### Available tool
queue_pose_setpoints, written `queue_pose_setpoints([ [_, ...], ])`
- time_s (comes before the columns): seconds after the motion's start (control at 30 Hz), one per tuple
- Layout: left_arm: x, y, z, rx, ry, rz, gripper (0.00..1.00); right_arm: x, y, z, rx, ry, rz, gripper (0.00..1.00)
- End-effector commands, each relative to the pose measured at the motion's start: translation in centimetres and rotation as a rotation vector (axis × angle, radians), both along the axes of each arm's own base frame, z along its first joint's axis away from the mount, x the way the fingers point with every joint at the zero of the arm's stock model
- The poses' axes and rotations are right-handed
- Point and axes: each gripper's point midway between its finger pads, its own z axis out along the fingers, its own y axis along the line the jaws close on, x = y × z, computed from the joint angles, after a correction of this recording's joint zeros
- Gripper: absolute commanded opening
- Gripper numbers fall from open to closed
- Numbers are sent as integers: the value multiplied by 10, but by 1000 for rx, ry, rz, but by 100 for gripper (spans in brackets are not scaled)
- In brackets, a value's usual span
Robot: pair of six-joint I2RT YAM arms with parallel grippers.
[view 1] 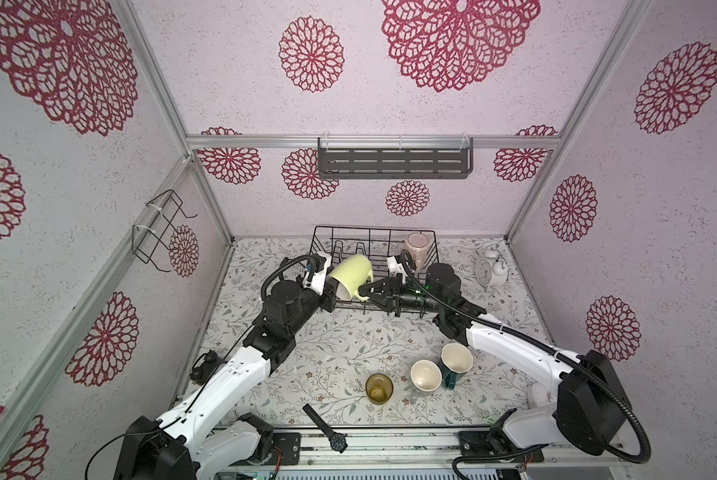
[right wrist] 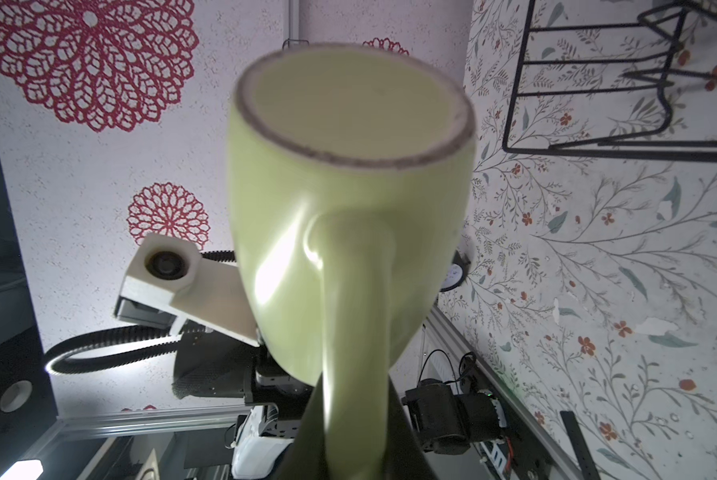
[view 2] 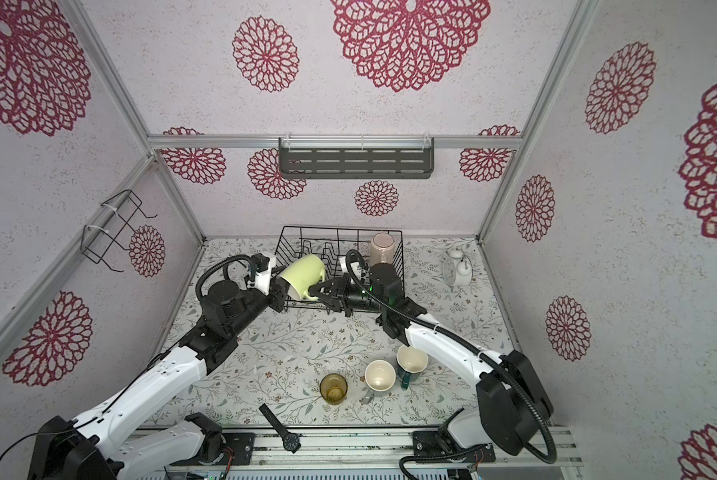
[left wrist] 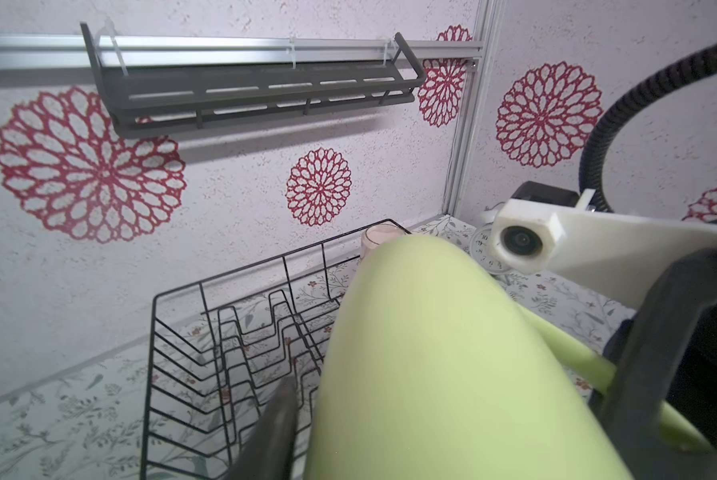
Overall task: Load the cups into the dish rack
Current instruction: 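Open the left gripper and carry the green mug over the rack with the right gripper, then lower the green mug upside down into the rack beside the pink mug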
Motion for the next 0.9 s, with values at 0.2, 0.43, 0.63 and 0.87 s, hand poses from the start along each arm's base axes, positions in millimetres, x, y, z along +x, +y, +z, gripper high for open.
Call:
queue_pose_setpoints([
  [0.2, 8, 15, 11, -18, -10, 100, 96, 45, -47, 26, -189, -385, -198, 0],
  [0.43, -6, 32, -9, 21, 40, 143, 97, 92, -90, 11, -541, -653, -337, 0],
  [0.63, -14, 72, -15, 2, 104, 330, 97, 125, -102, -17, -818, -934, -350, 0],
  [0.87, -26, 154, -54, -88, 245, 725, 97, 180, -101, -46, -1012, -982, -368, 0],
])
